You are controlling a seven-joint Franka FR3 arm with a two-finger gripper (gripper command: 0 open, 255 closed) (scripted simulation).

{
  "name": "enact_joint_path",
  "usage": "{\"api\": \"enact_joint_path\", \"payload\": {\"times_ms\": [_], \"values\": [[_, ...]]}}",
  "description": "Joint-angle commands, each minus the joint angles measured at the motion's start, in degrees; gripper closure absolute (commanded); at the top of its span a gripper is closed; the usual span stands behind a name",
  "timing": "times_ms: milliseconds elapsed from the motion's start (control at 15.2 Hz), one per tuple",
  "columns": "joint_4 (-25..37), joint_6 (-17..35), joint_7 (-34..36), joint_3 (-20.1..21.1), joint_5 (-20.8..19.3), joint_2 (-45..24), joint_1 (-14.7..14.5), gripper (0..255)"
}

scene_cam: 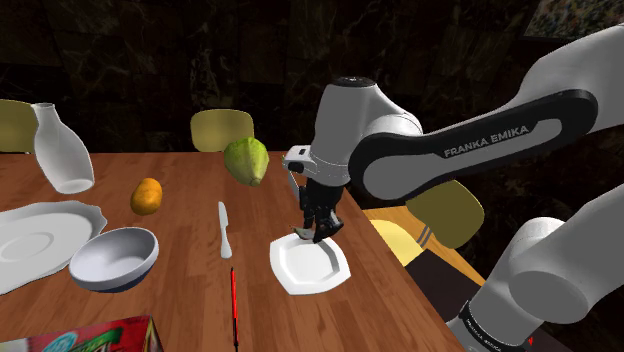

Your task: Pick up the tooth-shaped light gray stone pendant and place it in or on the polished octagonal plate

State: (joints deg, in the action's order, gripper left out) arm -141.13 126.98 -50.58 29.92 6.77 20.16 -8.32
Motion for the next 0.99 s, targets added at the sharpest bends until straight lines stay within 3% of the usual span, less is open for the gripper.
{"api": "enact_joint_path", "payload": {"times_ms": [0,924], "values": [[-1.6,1.5,0.1,0.2,0.3,0.2,-0.2,255],[-6.5,13.1,3.5,3.0,-3.0,-7.2,1.4,255]]}}
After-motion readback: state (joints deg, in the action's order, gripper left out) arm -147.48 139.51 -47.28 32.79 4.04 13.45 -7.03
